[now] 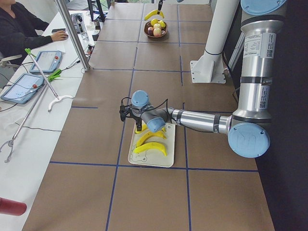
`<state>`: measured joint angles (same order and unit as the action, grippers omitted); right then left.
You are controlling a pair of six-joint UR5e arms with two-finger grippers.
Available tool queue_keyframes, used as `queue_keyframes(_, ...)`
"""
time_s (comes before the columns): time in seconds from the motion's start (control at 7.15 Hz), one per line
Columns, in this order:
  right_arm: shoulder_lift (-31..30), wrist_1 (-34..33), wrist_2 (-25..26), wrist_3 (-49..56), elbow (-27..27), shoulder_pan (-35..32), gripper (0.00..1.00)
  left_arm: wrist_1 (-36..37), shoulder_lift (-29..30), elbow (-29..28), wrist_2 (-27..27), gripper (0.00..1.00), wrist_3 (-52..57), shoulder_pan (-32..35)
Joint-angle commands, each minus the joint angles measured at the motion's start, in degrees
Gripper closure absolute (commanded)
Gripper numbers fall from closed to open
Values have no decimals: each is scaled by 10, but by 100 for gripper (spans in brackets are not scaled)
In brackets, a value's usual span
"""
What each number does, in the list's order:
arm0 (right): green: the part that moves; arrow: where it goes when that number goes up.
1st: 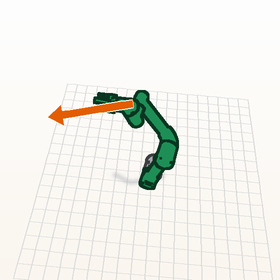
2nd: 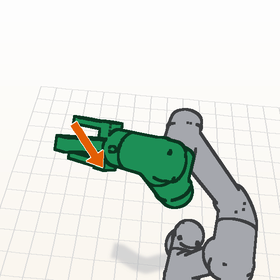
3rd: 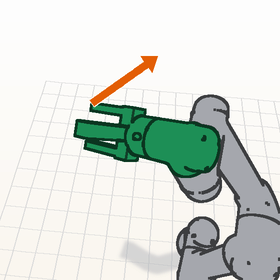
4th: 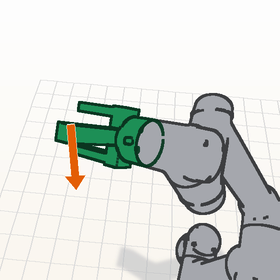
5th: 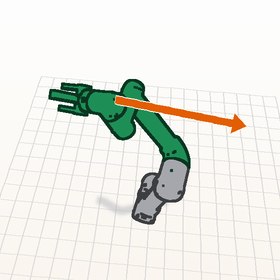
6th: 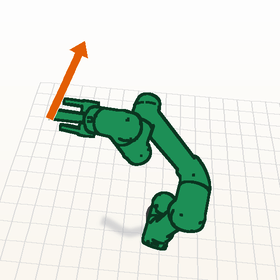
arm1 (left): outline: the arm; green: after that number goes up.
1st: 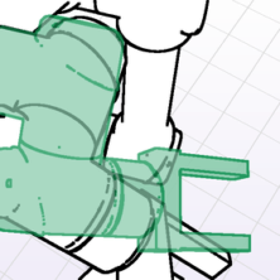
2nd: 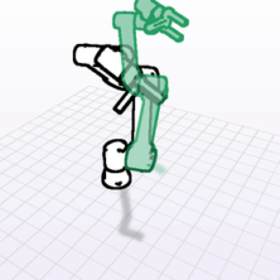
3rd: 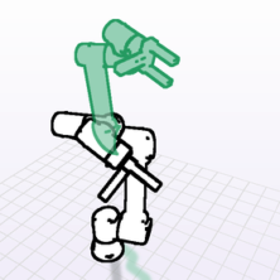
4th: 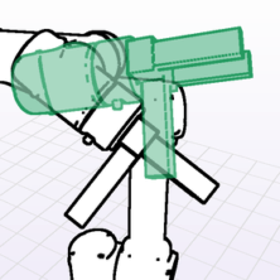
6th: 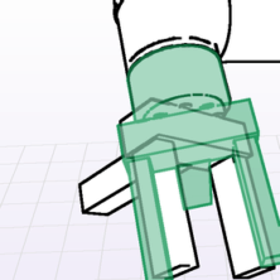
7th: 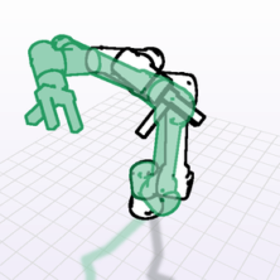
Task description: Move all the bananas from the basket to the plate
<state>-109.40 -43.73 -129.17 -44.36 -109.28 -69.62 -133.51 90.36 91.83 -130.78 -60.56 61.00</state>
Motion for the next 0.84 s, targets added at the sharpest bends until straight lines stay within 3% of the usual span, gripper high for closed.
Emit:
queue_keyframes(0.0,80,-29,-13,-25,-20,-9,100,0,9,0,-1,0,-1,0)
queue_keyframes(0.28,266,-145,2,-187,-18,69,100,-5,72,-2,-2,0,-124,-3)
queue_keyframes(0.7,389,-163,91,-318,-23,214,100,-54,140,8,-2,0,-316,-24)
